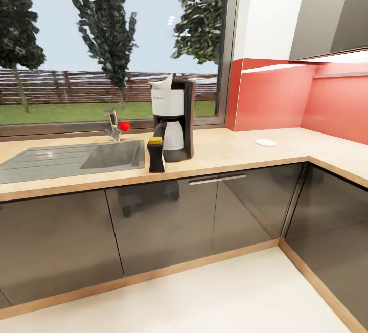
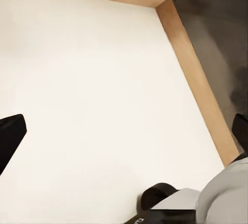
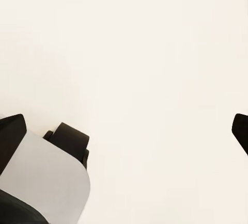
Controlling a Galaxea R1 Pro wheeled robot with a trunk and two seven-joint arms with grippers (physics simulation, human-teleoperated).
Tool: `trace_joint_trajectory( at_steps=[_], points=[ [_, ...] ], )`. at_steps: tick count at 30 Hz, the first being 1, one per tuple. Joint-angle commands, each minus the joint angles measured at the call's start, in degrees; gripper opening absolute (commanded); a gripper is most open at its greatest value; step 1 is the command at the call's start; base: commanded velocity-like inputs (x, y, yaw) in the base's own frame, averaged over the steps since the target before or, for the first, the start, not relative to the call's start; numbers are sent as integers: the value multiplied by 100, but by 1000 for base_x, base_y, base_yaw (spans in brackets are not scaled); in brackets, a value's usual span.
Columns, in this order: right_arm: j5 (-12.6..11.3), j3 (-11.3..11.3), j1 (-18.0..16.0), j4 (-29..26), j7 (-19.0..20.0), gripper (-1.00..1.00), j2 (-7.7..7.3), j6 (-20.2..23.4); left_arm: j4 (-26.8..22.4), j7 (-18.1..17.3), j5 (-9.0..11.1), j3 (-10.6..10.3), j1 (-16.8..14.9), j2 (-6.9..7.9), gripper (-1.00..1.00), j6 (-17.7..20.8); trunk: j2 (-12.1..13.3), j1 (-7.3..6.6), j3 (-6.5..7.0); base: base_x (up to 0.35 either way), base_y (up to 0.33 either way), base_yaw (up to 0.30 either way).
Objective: Set up a coffee station on the kitchen countertop: keep the coffee maker on the countertop, move the bottle of coffee from the kitchen shelf to the counter next to the coffee maker, place a paper coffee filter on top of the coffee maker, put the saucer next to the coffee maker with the coffee cup on the saucer, and place the electric kettle next to the coffee maker.
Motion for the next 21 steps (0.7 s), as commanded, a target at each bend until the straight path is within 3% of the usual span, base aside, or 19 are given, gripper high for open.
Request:
trace_joint_trajectory(
  at_steps=[1, 9, 21],
  points=[
    [-57, 1, -6, 3, -2, 100, -4, -19, 2, 0, 42, 51, 34, 14, 100, -34, -3, -1, -6, 0, 0, 0],
    [-488, -1, -27, 3, -2, 100, -52, -20, -5, 63, 46, 241, 96, 31, 100, -13, -3, -1, -6, 0, 0, 0],
    [-570, 7, -55, 3, -1, 100, -46, -13, -8, 73, 47, 383, 100, 33, 100, -11, -3, -1, -6, 0, 0, 0]
  ],
)
